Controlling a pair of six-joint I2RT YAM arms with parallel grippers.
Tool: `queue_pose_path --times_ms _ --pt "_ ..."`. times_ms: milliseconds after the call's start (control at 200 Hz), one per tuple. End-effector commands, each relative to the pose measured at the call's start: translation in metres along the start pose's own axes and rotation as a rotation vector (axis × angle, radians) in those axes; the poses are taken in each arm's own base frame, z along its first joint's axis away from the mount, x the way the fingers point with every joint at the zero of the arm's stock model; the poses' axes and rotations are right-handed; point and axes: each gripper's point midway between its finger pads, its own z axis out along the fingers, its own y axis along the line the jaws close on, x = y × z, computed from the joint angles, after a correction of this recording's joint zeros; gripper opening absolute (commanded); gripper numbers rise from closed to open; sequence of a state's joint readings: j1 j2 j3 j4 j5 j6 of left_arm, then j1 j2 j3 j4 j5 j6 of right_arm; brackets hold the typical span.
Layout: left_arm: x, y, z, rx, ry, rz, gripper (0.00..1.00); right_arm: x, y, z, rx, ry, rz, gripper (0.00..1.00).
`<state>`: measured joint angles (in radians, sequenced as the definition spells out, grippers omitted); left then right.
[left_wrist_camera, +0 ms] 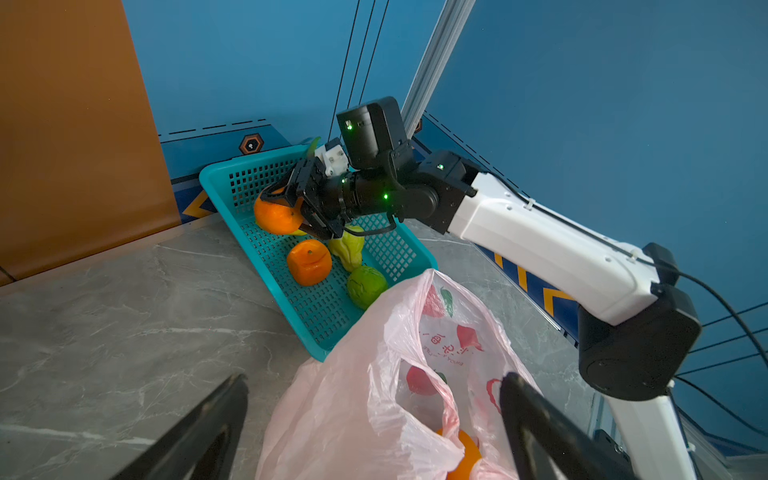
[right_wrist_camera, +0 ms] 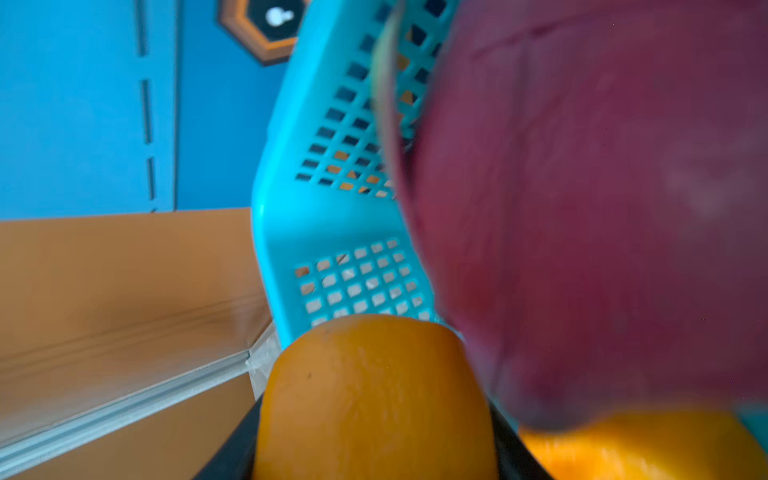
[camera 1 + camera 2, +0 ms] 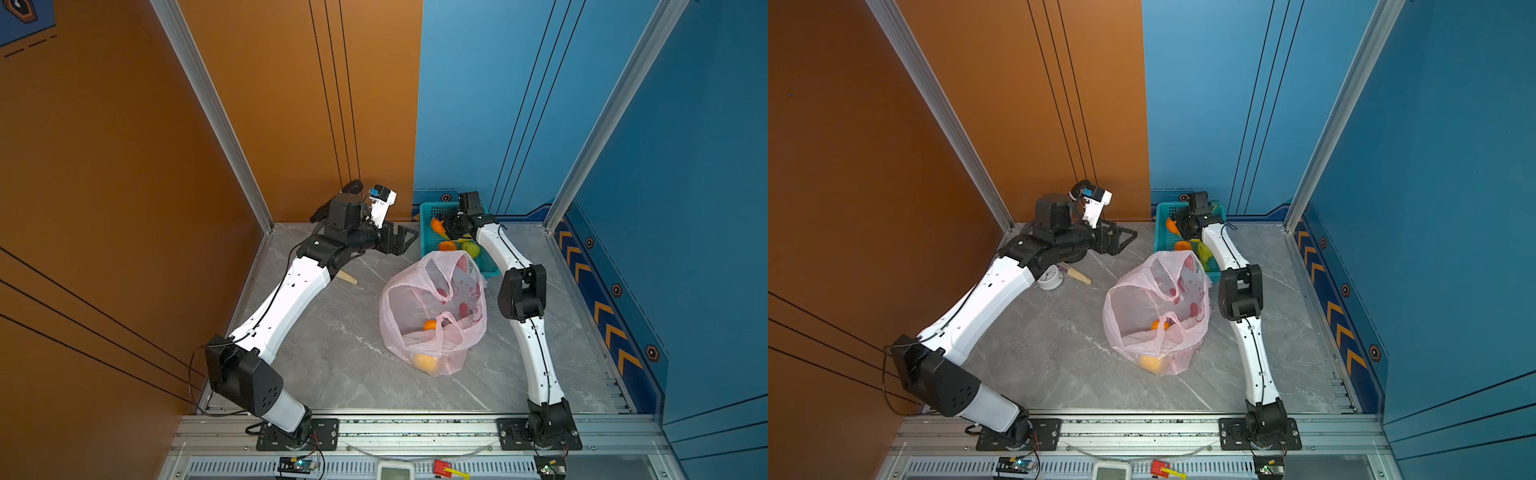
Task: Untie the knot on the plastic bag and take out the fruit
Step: 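Lower the orange into the teal basket and open the right gripper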
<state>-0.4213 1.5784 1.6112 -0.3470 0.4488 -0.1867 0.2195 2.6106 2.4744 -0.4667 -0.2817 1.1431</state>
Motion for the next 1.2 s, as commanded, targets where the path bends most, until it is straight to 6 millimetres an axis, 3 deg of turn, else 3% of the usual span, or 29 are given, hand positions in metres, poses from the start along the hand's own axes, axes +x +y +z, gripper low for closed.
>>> queue_pose_path --times_ms 0,130,310,586,721,936,1196 --pt "-0.014 0.007 0.006 -0.010 -0.016 -0.030 0.95 -0.024 0.016 0.001 -0.070 -0.087 0.039 0.44" --pt "-0.019 0.013 0.016 -0.007 -0.014 -0.049 0.95 -0.029 0.003 0.018 -0.067 -0.113 0.064 0.46" --pt "-0.023 0.021 0.024 -0.017 -0.010 -0.067 0.95 -0.018 -0.016 0.044 -0.047 -0.093 0.108 0.53" --pt "-0.020 0.030 0.028 -0.037 0.011 -0.090 0.95 -0.014 -0.021 0.047 -0.039 -0.072 0.134 0.72" --pt "-0.016 0.031 0.029 -0.039 0.038 -0.098 0.95 -0.017 -0.012 0.035 -0.045 -0.065 0.129 0.76" --pt "-0.014 0.025 0.022 -0.024 0.027 -0.089 0.95 -0.018 0.018 0.005 -0.075 -0.055 0.088 0.80" --pt "-0.006 0.004 0.007 0.019 0.023 -0.055 0.95 -0.015 0.062 -0.062 -0.096 -0.069 -0.043 0.83"
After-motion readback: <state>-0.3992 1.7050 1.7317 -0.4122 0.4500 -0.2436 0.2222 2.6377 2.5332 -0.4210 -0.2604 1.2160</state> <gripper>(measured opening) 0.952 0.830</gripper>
